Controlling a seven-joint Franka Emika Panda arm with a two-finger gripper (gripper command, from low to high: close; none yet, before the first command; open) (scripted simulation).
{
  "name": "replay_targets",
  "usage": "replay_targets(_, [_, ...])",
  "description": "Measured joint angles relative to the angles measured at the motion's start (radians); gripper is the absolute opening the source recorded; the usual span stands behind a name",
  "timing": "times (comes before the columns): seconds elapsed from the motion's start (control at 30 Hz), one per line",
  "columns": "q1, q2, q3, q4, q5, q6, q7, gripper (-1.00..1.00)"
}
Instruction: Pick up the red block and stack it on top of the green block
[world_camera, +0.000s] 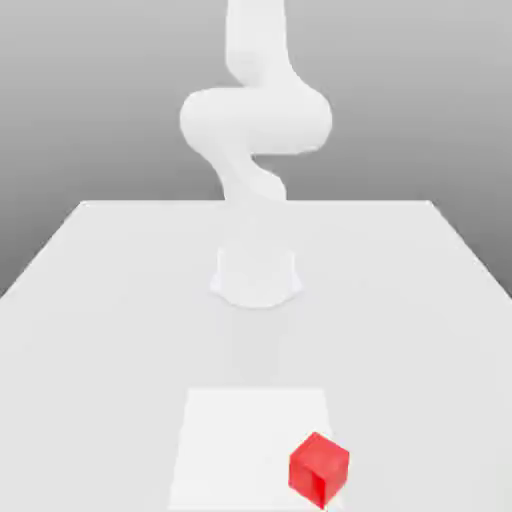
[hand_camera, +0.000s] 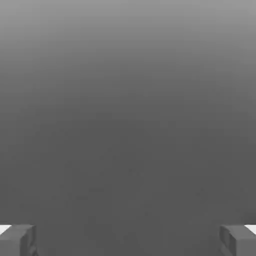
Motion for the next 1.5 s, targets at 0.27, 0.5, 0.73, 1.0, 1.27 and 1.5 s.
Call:
replay_targets(0.27, [0.121,0.298,-0.071,-0.057,0.064,0.113,-0.256,0.00])
replay_targets(0.5, [0.187,0.553,-0.090,-0.105,0.109,0.209,-0.468,0.00])
replay_targets(0.73, [0.220,0.799,-0.079,-0.156,0.084,0.310,-0.630,0.00])
replay_targets(1.0, [0.200,1.075,-0.045,-0.151,0.071,0.499,-0.702,-1.00])
replay_targets(1.27, [0.202,1.055,-0.048,-0.155,0.064,0.481,-0.697,-1.00])
replay_targets(1.5, [0.269,0.949,-0.025,-0.083,0.004,0.303,-0.618,-1.00])
